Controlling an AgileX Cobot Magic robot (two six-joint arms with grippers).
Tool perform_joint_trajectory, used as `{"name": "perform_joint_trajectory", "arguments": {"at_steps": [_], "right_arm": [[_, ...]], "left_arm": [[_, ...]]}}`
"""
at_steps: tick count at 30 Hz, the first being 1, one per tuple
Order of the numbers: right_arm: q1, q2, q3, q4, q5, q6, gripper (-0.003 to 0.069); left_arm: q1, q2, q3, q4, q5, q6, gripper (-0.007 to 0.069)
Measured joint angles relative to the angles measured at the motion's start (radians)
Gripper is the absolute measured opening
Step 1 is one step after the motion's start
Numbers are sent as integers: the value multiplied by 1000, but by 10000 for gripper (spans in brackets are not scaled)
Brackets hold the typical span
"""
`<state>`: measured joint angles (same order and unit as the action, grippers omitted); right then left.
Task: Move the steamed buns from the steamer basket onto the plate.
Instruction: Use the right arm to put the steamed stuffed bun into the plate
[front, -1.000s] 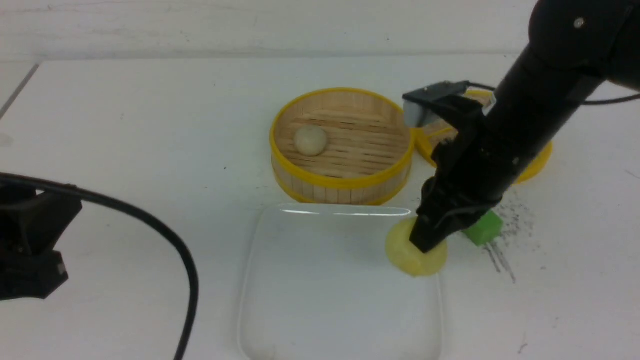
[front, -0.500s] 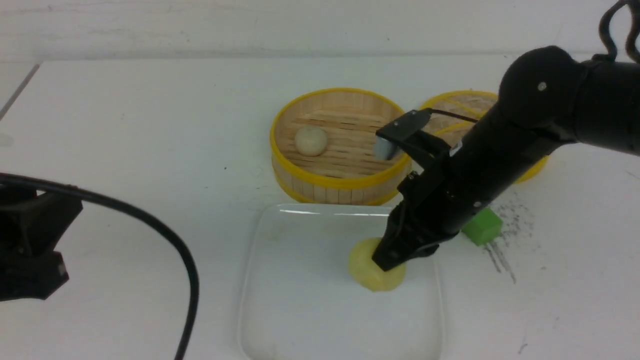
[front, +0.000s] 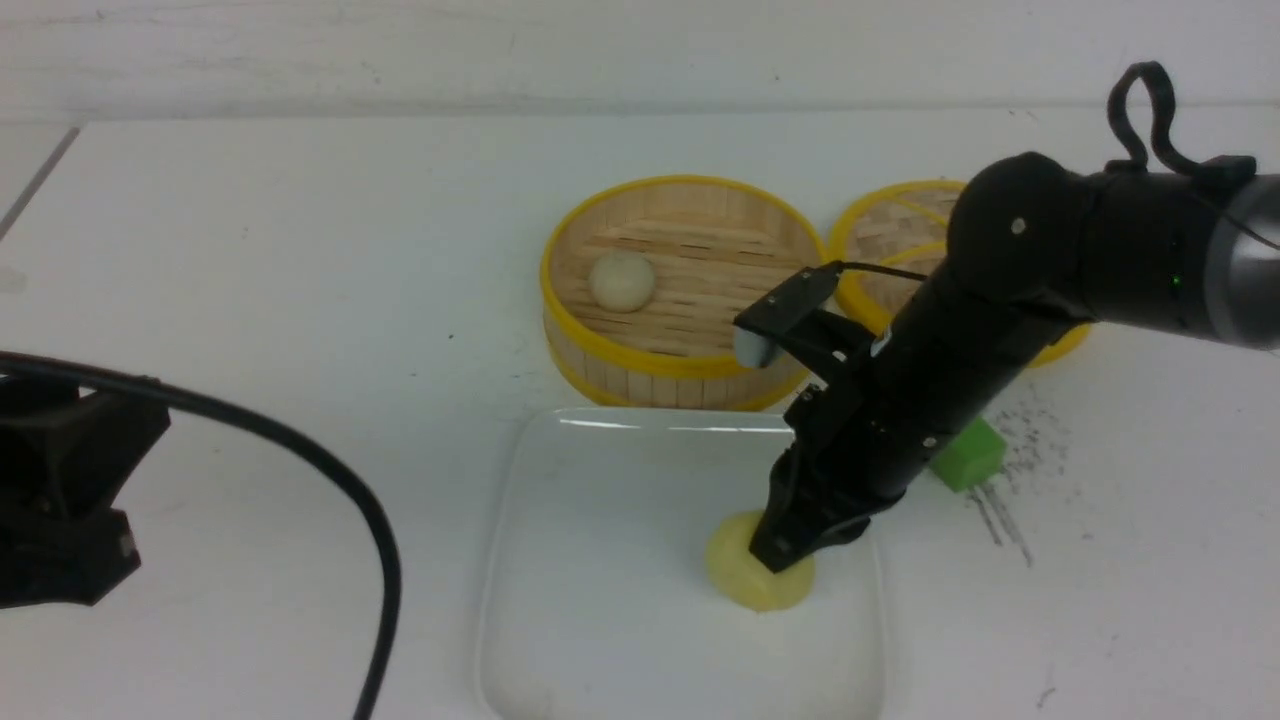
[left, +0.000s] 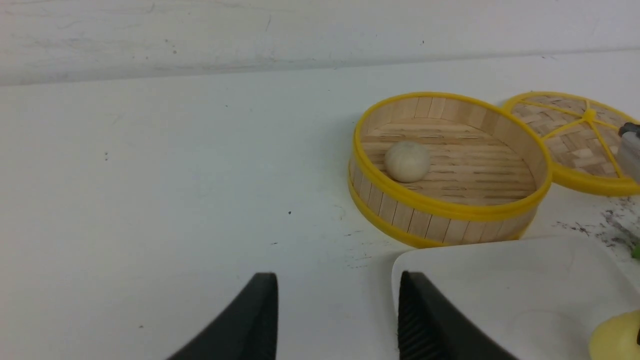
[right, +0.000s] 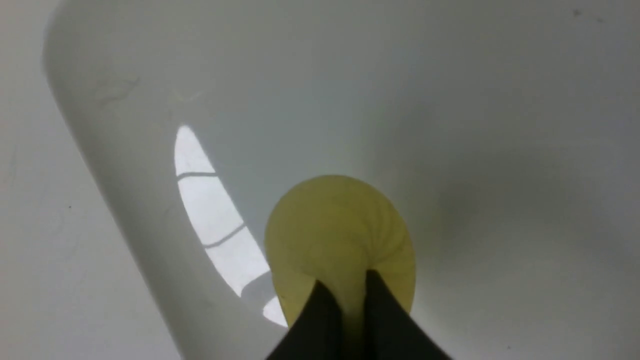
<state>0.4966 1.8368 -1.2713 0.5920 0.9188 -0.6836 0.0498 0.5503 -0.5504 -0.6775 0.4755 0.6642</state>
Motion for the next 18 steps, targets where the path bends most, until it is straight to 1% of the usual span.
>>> {"name": "perform_joint_trajectory", "arguments": {"at_steps": [1,4,5,7,12,13,16,18], "right_arm": [[0,0,0,0,1,0,37],[0,0,0,-19,16,-3,97],[0,0,0,-34,22,-3,159],[0,0,0,-45,26,-3,253],[0,0,0,-51,28,-2,461],[0,0,0,-49,28,-2,491],[0,0,0,-40,21,-2,548],[0,-3,0,-37,3,-3,569]], "left_arm": [[0,0,0,0,0,0,356],[0,0,0,0,0,0,356],[0,0,0,0,2,0,356],[0,0,0,0,8,0,356],[0,0,0,0,15,0,356],[0,0,0,0,16,0,356],[0,0,0,0,18,0,356],[0,0,0,0,19,0,356]]}}
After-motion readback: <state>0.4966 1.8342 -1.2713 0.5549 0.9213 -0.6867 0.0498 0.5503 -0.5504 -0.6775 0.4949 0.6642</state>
